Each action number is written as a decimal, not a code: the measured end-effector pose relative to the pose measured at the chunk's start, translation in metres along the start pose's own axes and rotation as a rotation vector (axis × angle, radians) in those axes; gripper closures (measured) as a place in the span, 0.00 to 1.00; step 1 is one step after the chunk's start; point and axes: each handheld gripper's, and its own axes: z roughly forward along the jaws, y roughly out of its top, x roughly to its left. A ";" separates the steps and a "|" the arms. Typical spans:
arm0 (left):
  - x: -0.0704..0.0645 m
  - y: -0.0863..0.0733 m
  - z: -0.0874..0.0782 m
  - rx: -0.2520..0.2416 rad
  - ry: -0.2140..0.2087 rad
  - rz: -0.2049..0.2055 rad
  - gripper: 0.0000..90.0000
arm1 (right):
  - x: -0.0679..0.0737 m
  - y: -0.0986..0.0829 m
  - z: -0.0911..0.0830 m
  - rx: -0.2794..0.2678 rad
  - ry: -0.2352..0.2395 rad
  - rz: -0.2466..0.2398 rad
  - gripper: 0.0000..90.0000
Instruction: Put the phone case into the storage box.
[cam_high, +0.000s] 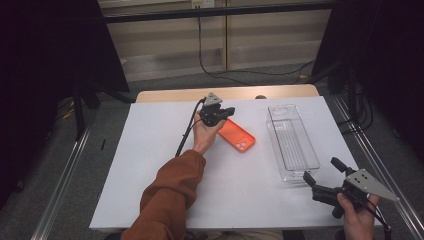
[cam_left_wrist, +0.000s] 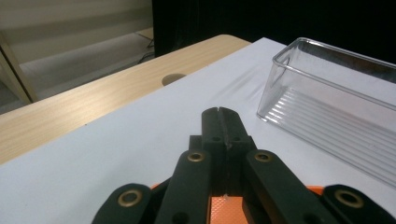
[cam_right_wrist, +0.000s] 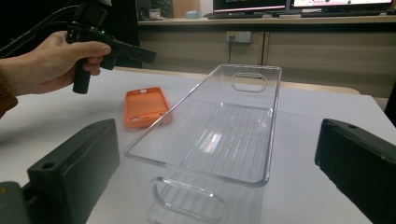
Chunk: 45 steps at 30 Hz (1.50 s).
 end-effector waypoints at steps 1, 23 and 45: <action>0.001 0.000 0.001 0.013 0.001 0.005 1.00 | 0.000 0.000 0.000 0.002 0.001 0.002 0.00; 0.009 -0.007 0.034 0.201 0.012 0.036 1.00 | 0.000 0.000 0.000 0.004 0.004 0.006 0.00; 0.013 -0.018 0.046 0.259 0.031 0.047 1.00 | -0.001 0.000 -0.001 0.003 0.004 0.009 0.00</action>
